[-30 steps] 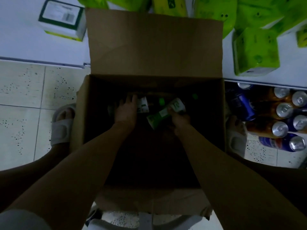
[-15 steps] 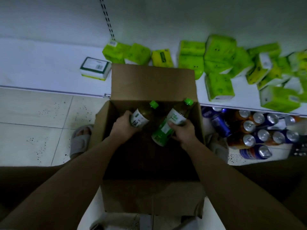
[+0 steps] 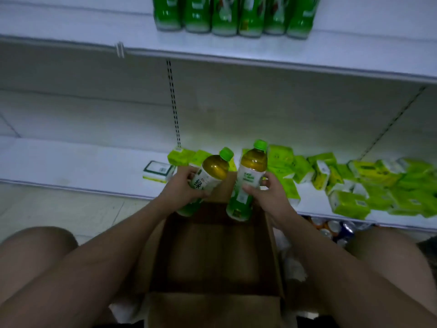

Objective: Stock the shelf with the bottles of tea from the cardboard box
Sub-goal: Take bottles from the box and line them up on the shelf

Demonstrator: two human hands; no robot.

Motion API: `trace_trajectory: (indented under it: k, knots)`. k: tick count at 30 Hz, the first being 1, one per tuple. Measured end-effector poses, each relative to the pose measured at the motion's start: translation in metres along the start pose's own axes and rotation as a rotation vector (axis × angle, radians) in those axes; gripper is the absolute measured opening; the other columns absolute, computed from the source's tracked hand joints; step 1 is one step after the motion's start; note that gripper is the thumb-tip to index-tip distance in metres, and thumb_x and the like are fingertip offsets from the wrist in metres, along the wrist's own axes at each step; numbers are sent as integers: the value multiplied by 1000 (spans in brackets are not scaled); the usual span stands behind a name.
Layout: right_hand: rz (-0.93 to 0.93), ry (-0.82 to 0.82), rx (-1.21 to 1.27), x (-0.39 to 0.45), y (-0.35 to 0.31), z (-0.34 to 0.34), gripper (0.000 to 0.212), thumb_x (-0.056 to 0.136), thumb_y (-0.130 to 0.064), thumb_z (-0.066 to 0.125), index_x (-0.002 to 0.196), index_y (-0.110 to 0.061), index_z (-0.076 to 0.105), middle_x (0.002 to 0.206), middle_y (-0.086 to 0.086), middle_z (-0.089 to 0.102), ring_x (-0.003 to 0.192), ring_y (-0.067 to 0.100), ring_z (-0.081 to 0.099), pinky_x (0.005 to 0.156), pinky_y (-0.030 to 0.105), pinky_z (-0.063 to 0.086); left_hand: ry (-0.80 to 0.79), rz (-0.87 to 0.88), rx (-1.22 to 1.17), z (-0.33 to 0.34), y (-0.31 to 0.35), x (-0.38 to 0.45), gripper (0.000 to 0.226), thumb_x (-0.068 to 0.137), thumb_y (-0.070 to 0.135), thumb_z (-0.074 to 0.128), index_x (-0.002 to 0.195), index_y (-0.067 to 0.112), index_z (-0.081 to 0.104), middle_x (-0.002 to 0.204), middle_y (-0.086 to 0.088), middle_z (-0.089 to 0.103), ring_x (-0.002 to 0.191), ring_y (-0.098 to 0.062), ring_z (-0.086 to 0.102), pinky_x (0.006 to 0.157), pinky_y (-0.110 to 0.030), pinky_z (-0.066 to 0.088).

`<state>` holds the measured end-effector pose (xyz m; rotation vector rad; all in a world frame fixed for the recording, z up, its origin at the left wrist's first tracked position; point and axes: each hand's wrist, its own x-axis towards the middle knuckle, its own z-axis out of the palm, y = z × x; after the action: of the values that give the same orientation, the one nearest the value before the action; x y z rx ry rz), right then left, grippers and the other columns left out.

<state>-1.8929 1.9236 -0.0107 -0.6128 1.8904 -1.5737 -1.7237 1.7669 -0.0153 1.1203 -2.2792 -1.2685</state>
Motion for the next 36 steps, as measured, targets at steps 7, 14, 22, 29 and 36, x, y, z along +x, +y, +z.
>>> trace_trajectory:
  k: [7, 14, 22, 29, 36]
  knots:
    - [-217, -28, -16, -18, -104, -19, 48, 76, -15, 79, 119, -19, 59, 106, -1, 60, 103, 24, 65, 89, 42, 56, 53, 153, -155, -53, 98, -18, 58, 67, 22, 87, 116, 16, 57, 105, 2, 65, 92, -9, 63, 71, -19, 50]
    - [-458, 26, -19, -33, -209, -40, 47, 79, -16, 77, 123, -16, 60, 102, -6, 63, 90, 11, 64, 84, 32, 55, 146, 333, -249, -105, 193, -20, 56, 68, 22, 86, 116, 14, 58, 109, -2, 66, 101, -16, 63, 85, -30, 53]
    - [-564, 120, 5, -13, -286, -66, 51, 82, -21, 74, 130, -17, 56, 119, 4, 63, 104, 18, 63, 90, 40, 55, 187, 429, -376, -133, 270, 3, 74, 72, 29, 81, 136, 14, 46, 124, -1, 60, 111, -19, 58, 90, -31, 48]
    - [-575, 182, 11, 26, -308, -81, 42, 84, -15, 71, 124, -15, 59, 107, -1, 64, 87, 3, 60, 77, 27, 54, 223, 428, -494, -109, 304, 51, 56, 70, 27, 84, 118, 21, 55, 110, 6, 60, 107, -18, 59, 94, -35, 48]
    - [-542, 223, -25, 78, -304, -95, 46, 83, -19, 72, 127, -18, 57, 116, 1, 63, 97, 16, 62, 91, 43, 54, 199, 377, -573, -74, 321, 105, 63, 69, 24, 85, 124, 14, 55, 113, 1, 64, 107, -20, 62, 98, -40, 50]
